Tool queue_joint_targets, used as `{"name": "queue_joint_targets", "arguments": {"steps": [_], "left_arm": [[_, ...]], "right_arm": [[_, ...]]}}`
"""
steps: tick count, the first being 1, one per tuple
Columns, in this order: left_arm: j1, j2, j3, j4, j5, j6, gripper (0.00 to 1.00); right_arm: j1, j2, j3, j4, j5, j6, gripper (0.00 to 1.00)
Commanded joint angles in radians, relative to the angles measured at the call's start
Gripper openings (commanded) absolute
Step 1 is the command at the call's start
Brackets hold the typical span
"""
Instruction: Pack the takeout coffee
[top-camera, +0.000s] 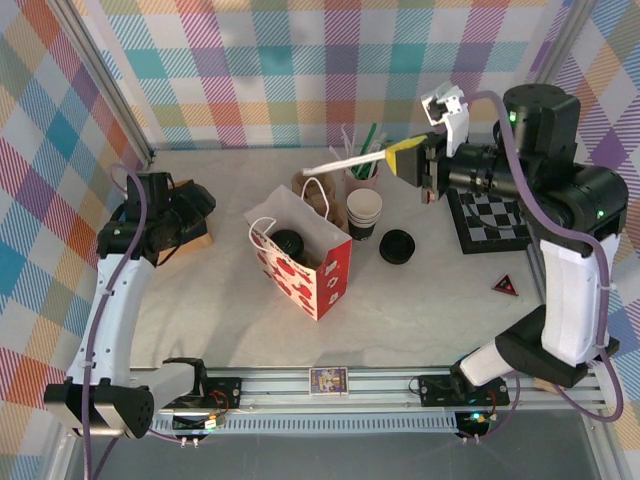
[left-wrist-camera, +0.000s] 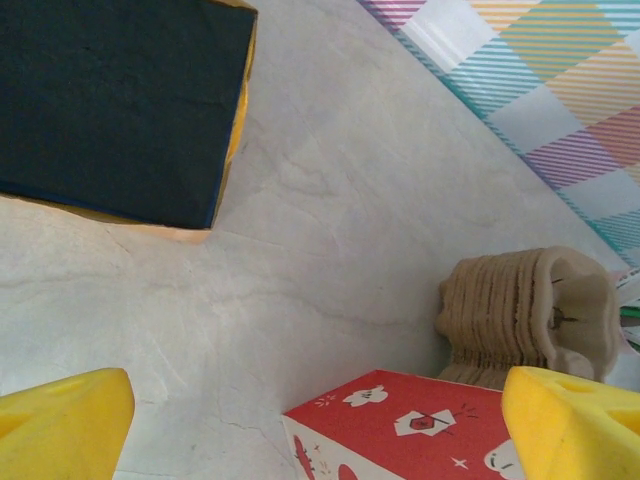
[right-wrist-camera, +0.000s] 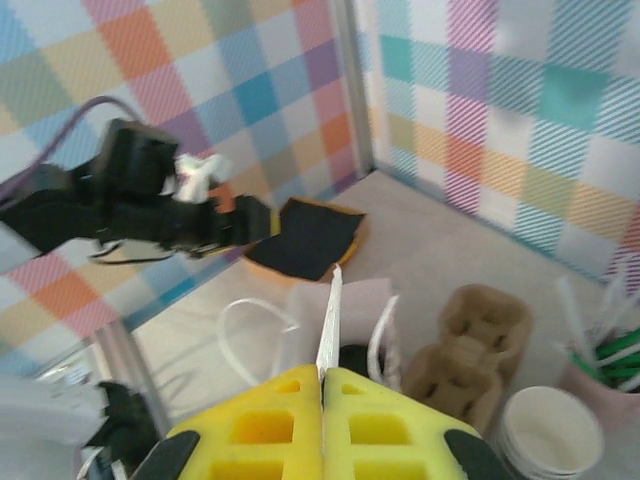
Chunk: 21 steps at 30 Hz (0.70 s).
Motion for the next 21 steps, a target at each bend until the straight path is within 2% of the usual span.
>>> {"name": "queue_joint_targets", "arguments": {"steps": [1, 5, 12, 21], "left_arm": [[0.018, 0.01, -0.012, 0.023, -0.021, 0.003, 0.94], [0.027, 0.014, -0.017, 0.023, -0.013, 0.001, 0.94], [0.047, 0.009, -0.015, 0.019, -0.01, 0.001, 0.94], [0.055, -0.003, 0.002, -0.001, -0.019, 0.029, 0.93]], "right_arm": [[0.043, -0.002, -0.058, -0.081, -0.075, 0.036, 0.04], [0.091, -0.045, -0.184, -0.087, -0.03, 0.028, 0.03], [0.171, -0.051, -0.337, -0.064, 0.168, 0.012, 0.0], [0.272, 0.077, -0.304, -0.077, 0.377, -0.068, 0.0]]}}
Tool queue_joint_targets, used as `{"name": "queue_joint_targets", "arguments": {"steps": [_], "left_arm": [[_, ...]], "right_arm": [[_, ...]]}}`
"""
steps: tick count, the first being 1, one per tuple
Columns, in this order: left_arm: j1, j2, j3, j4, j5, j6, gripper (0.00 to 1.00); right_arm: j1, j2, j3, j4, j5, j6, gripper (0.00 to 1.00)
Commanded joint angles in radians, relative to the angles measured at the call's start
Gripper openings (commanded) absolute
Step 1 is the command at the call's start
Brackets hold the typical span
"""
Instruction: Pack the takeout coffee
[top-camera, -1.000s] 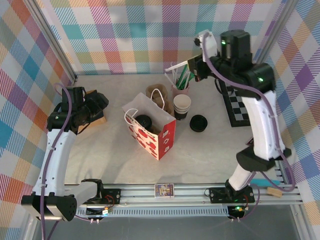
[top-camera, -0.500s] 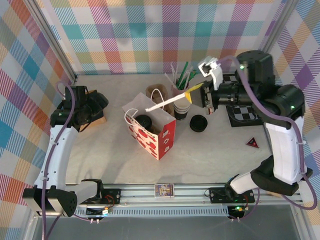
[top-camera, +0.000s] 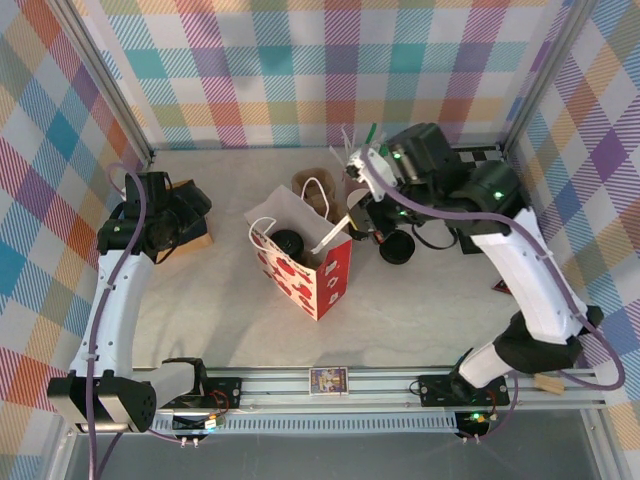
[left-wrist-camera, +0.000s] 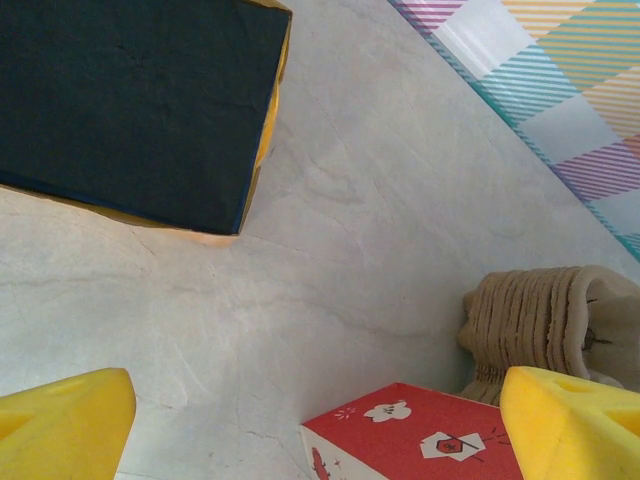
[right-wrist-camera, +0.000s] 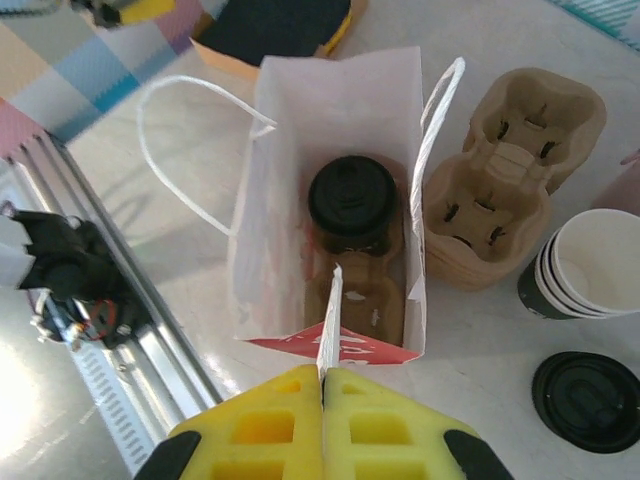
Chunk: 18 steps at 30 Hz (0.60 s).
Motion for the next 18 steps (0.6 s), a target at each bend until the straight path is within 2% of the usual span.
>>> {"name": "queue_joint_targets", "arguments": {"steps": [1, 6, 10, 13, 14, 17, 18], "left_arm": [[0.016, -0.02, 0.013, -0.005, -0.02, 0.025, 0.93], [0.016, 0.0, 0.011, -0.001, -0.01, 0.03, 0.93], [0.018, 0.016, 0.016, 0.01, -0.012, 0.036, 0.93], [0.018, 0.033, 0.026, 0.016, -0.012, 0.043, 0.93], [0.018, 0.038, 0.028, 0.016, -0.012, 0.044, 0.93], [0.019, 0.047, 0.037, 0.021, -0.019, 0.053, 0.93], [0.018, 0.05, 0.041, 0.02, -0.024, 0.056, 0.93]], "right_arm": [[0.034, 0.048, 0.031, -0.011, 0.121, -0.052, 0.0], [0.063, 0.125, 0.051, -0.039, 0.189, -0.081, 0.05], [0.068, 0.145, 0.001, 0.012, 0.186, -0.074, 0.05], [0.072, 0.171, 0.005, 0.01, 0.189, -0.07, 0.08], [0.077, 0.18, 0.011, 0.009, 0.19, -0.07, 0.12], [0.089, 0.201, 0.029, 0.003, 0.169, -0.08, 0.31], [0.093, 0.207, 0.038, -0.002, 0.173, -0.081, 0.45]]}}
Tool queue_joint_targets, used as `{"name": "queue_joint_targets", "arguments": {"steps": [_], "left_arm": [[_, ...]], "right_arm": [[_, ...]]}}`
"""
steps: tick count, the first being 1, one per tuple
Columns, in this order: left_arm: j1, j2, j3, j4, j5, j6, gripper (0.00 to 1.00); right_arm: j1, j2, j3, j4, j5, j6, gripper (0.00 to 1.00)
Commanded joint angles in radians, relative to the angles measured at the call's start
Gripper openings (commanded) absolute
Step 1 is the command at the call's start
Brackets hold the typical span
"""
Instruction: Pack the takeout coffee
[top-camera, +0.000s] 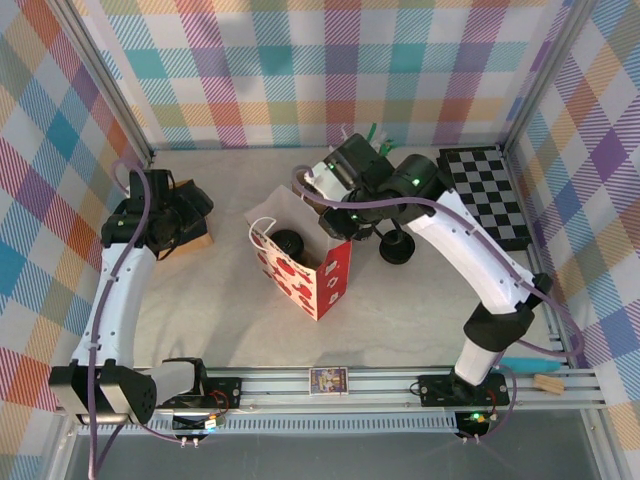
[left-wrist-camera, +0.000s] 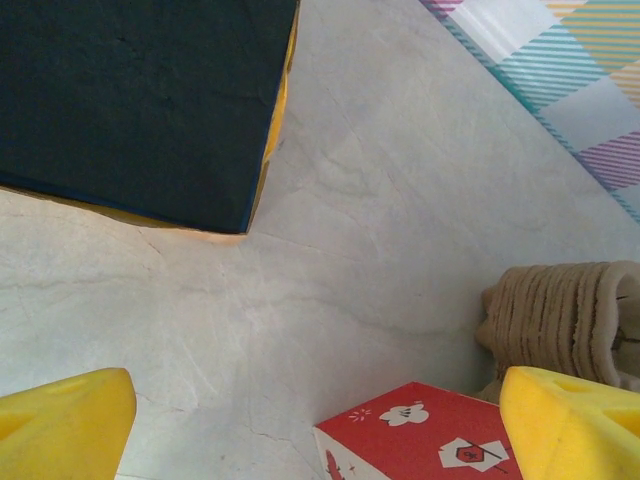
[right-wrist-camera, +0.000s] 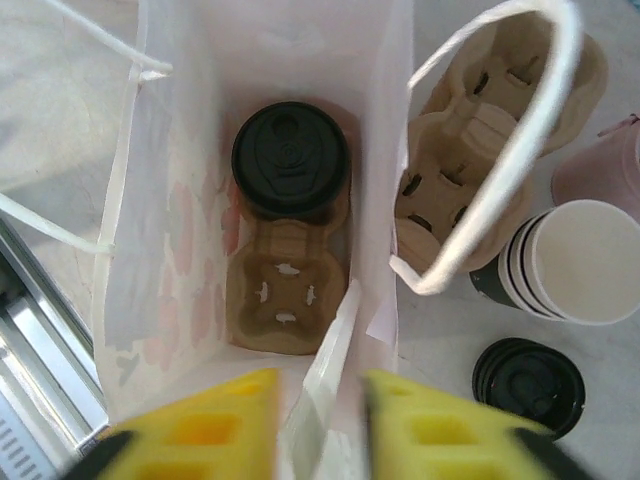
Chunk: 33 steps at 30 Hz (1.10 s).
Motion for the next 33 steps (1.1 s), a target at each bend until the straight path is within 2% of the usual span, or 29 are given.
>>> {"name": "queue_joint_targets", "arguments": {"steps": [1, 2, 6, 11, 15, 19, 30, 33], "left_arm": [[0.02, 0.007, 0.041, 0.02, -0.024, 0.033, 0.93], [0.02, 0.01, 0.047, 0.021, -0.026, 0.035, 0.93], [0.024, 0.022, 0.052, 0.031, -0.022, 0.034, 0.93], [0.024, 0.039, 0.057, 0.032, -0.023, 0.04, 0.93], [0.024, 0.051, 0.055, 0.03, -0.034, 0.051, 0.93], [0.024, 0.078, 0.069, 0.025, -0.038, 0.052, 0.92], [0.024, 0.197, 0.171, -0.042, -0.055, 0.078, 0.89], [0.024, 0.229, 0.196, -0.064, -0.061, 0.086, 0.87]], "right_arm": [[0.019, 0.026, 0.049, -0.012, 0.003, -0.021, 0.59], [0.023, 0.034, 0.069, -0.025, 0.013, -0.022, 0.64], [0.025, 0.035, 0.142, -0.035, 0.018, -0.016, 0.7], [0.025, 0.023, 0.246, -0.029, -0.011, 0.029, 0.71], [0.023, -0.03, 0.246, 0.057, -0.044, 0.075, 0.75], [0.004, -0.067, 0.236, 0.101, -0.007, 0.106, 0.78], [-0.2, -0.166, 0.09, 0.083, 0.021, 0.227, 0.86], [-0.257, -0.19, 0.029, 0.09, -0.014, 0.248, 0.87]]}}
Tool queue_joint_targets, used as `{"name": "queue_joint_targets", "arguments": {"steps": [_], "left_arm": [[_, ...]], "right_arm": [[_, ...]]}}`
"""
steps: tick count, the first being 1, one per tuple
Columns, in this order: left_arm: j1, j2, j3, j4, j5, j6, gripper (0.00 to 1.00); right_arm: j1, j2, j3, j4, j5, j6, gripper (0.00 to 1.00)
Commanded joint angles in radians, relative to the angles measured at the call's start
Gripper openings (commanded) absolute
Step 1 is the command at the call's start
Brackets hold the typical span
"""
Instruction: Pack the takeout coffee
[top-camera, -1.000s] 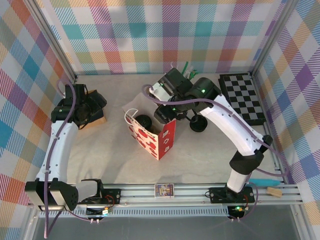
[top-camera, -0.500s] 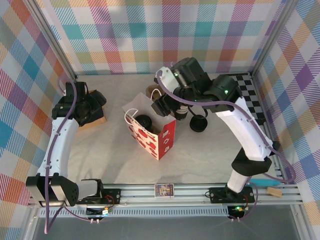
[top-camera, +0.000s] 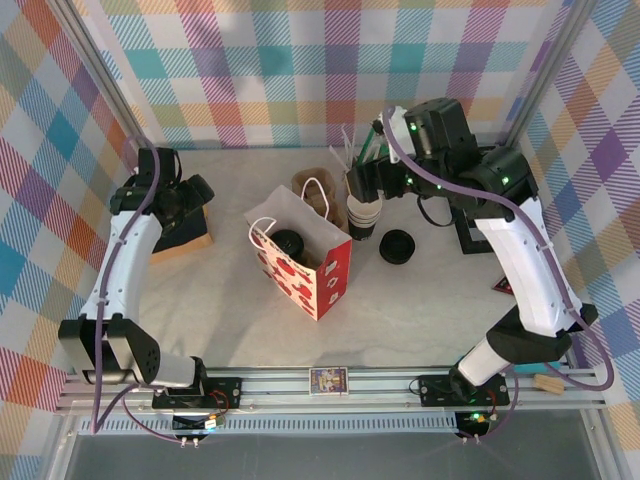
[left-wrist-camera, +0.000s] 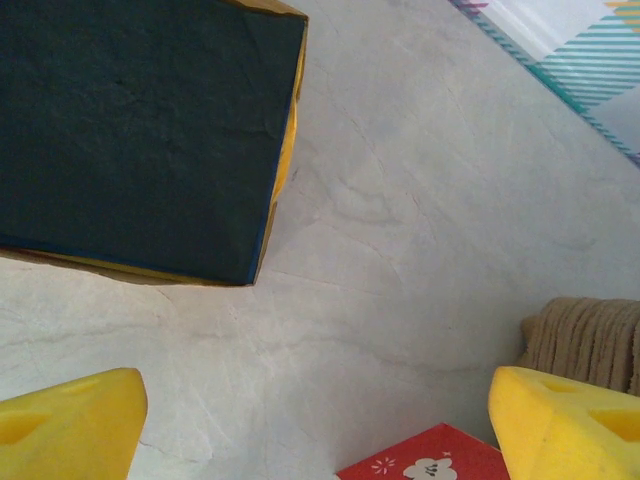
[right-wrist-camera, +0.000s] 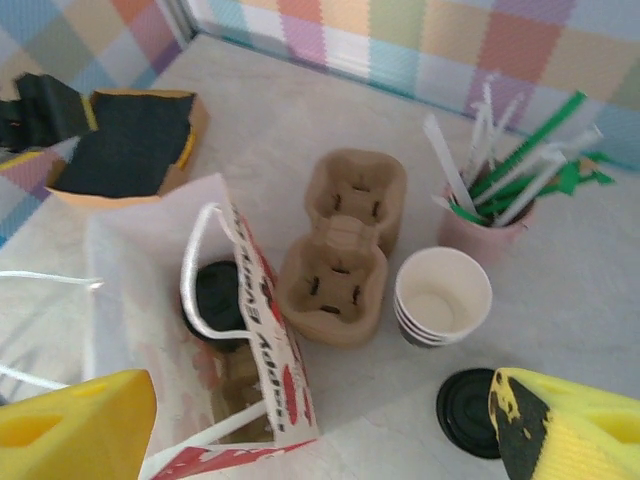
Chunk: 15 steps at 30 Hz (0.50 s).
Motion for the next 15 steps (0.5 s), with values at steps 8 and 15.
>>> {"name": "queue_joint_targets", "arguments": {"steps": [8, 15], "left_arm": [[0.019, 0.212, 0.165, -0.117, -0.06, 0.055, 0.8], [0.037, 0.438, 0.351, -0.136, -0.082, 0.034, 0.72]], "right_arm": [[-0.099, -0.067, -0.219, 0.048, -0.053, 0.087, 0.85], [-0.135, -0.141, -0.459, 0.161, -0.11, 0.129, 0.82]]}}
